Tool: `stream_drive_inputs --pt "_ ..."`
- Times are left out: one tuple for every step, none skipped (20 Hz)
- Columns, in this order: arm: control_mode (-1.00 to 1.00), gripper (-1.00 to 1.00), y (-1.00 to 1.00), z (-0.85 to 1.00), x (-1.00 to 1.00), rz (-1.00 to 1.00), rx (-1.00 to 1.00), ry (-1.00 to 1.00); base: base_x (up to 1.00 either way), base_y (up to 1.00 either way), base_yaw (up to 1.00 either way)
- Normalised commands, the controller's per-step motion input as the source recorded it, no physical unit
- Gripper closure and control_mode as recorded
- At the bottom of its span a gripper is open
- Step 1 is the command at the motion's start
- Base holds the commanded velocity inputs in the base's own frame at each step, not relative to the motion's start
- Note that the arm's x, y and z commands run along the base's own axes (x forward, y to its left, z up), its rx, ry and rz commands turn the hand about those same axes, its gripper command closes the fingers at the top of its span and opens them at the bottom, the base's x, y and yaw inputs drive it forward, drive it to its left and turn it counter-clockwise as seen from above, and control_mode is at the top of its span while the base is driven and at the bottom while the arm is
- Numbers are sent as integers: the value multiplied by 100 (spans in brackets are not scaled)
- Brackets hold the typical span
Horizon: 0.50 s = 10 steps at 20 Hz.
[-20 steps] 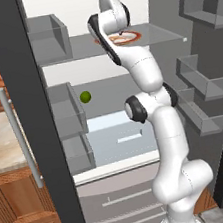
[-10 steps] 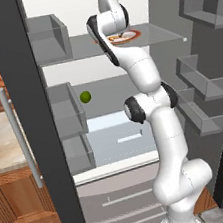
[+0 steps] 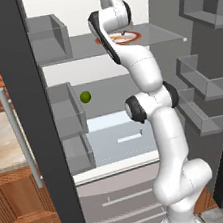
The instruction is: Retrieve the shrimp from the fridge and place it on the cutting board.
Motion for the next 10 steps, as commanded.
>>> stream_drive_inputs --pt "-100 -100 0 0 0 0 0 0 0 0 0" --pt "-100 -100 0 0 0 0 0 0 0 0 0" --pt "-100 -100 1 0 16 -1 0 0 0 0 0" --pt "-100 -100 0 0 17 -1 0 0 0 0 0" --pt "-100 -100 0 -1 7 0 0 0 0 0 0" --pt "-100 -100 0 -4 0 0 0 0 0 0 0" --pt "-100 -100 0 -9 0 0 0 0 0 0 0" --pt "-100 -100 0 -14 0 0 0 0 0 0 0" --pt "-100 -100 0 -19 0 0 0 0 0 0 0" --pt "-100 -100 0 -21 0 0 0 0 0 0 0"
